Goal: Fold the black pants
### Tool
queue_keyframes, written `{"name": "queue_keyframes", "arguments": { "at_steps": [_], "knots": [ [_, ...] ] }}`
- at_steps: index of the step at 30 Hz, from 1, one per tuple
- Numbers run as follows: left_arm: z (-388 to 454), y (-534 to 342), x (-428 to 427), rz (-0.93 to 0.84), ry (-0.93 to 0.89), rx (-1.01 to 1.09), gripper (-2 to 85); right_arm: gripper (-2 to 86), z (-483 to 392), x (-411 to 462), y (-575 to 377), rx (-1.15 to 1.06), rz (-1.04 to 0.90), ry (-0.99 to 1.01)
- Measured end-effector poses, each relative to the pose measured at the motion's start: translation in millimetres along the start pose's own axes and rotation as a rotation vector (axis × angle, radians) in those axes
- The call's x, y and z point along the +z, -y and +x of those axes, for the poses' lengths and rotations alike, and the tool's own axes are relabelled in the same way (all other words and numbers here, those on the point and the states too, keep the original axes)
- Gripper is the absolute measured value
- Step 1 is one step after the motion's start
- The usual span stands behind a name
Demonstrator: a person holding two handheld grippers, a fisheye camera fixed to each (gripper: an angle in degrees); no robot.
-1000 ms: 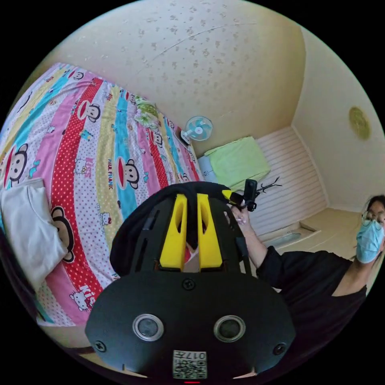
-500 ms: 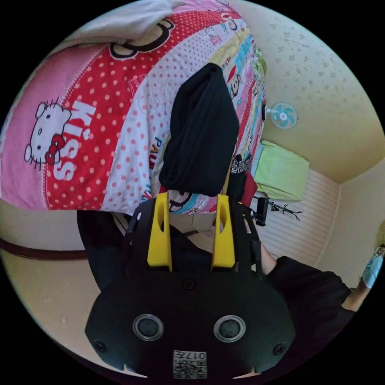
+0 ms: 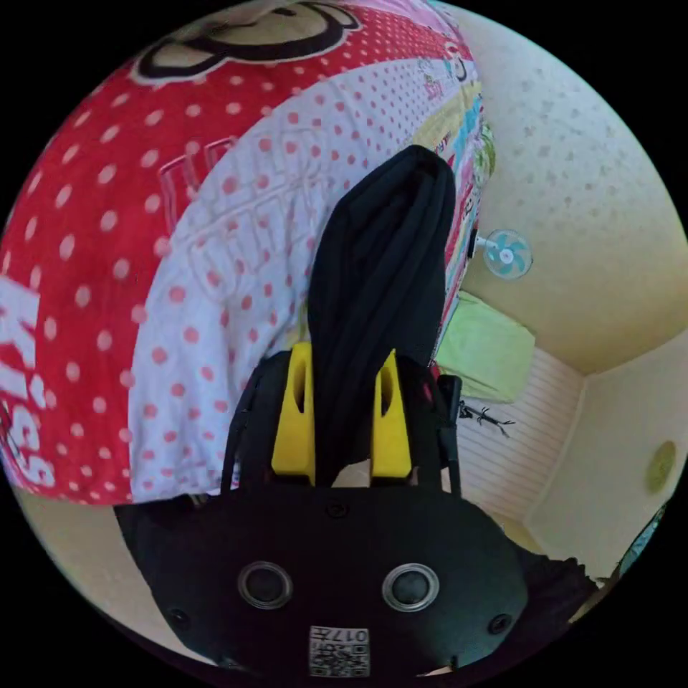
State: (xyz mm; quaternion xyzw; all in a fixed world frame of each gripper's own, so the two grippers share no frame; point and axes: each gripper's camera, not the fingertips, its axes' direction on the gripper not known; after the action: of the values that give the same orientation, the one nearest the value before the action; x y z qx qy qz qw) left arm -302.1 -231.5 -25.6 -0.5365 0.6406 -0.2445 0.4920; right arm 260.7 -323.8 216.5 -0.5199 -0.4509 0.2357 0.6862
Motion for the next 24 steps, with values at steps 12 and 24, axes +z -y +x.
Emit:
{"name": "queue_keyframes", "arguments": {
  "at_steps": [12, 24],
  "knots": [
    [77.1, -58.8, -207.4, 0.27, -0.093, 0.096, 10.0, 9.8, -276.8, 52.5, -26.5, -0.446, -0.119, 0.117],
    [25.9, 64.5, -278.0, 0.195, 0.451, -0.169, 1.1, 3.4, -367.2, 126.1, 93.0, -0.371, -0.312, -0.634]
  ]
}}
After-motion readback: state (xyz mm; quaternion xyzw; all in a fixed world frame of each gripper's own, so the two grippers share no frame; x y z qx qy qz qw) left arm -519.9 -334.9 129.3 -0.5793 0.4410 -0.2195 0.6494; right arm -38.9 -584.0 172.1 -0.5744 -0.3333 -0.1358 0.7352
